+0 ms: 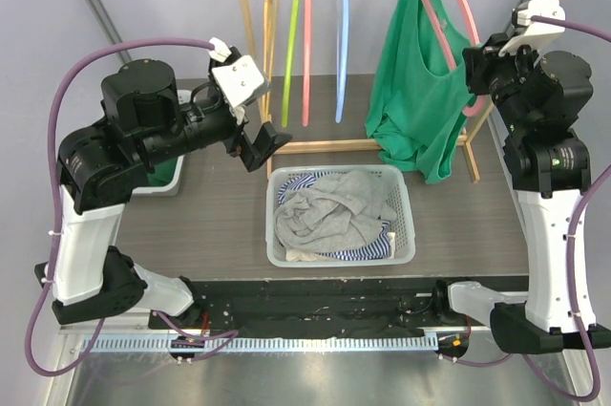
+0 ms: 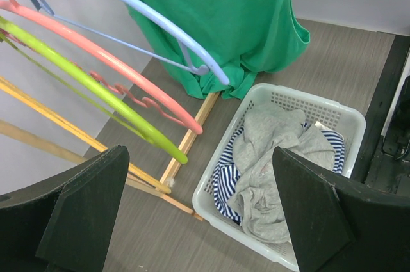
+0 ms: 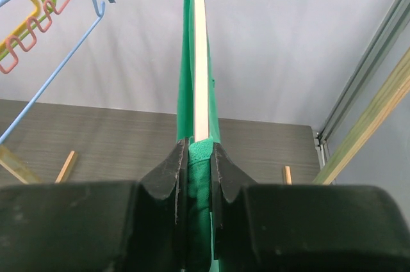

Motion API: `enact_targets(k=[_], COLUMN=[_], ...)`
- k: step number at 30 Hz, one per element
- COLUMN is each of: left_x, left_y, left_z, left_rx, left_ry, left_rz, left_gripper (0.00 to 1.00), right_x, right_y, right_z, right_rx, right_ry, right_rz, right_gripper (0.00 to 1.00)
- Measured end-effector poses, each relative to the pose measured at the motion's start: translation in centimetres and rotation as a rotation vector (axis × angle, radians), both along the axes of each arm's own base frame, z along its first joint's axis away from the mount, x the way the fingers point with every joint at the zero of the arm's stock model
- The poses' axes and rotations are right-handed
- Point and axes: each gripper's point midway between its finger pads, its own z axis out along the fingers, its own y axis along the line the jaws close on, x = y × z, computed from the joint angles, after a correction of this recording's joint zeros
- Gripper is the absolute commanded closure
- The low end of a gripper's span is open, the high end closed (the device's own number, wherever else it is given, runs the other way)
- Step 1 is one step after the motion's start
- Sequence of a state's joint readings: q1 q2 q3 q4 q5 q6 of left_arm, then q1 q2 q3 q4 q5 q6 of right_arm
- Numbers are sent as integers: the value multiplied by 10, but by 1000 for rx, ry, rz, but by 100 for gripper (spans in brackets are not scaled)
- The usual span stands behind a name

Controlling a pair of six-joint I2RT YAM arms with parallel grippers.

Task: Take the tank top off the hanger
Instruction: Pick up the hanger from the clothesline.

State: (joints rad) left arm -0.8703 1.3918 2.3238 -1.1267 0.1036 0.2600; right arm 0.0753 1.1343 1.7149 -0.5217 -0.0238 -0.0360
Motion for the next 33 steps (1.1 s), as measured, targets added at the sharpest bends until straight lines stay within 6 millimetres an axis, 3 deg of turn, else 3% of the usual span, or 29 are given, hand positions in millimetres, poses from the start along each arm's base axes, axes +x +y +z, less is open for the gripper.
enact_targets(k=[4, 7, 12, 19, 25, 27, 29, 33], left_x=[-1, -3, -4, -2, 0, 0, 0, 1], left_y=[3, 5, 6, 7, 6, 6, 6, 7], left_z=[2, 4, 3, 2, -1, -1, -1, -1], left_rx=[-10, -19, -19, -17, -13, -14, -16, -15], left_ry=[1, 4, 8, 10, 18, 19, 20, 21], left_rz=[4, 4, 6, 14, 20, 20, 22, 24], left_gripper=[0, 1, 0, 0, 0, 0, 0, 0], right_x=[-1, -13, -59, -134, -223, -263, -297, -326], right_y=[2, 5, 7, -8, -2, -1, 2, 16], right_z=[-3, -9, -23, -35, 0, 34, 80, 147], right_rx=[2, 8, 31, 74, 72, 73, 72, 70], right_ry=[11, 34, 100, 126, -163, -295, -434, -625], right_rz=[11, 34, 57, -11, 85, 121, 168, 275], right_gripper=[99, 99, 99, 99, 99, 99, 99, 99])
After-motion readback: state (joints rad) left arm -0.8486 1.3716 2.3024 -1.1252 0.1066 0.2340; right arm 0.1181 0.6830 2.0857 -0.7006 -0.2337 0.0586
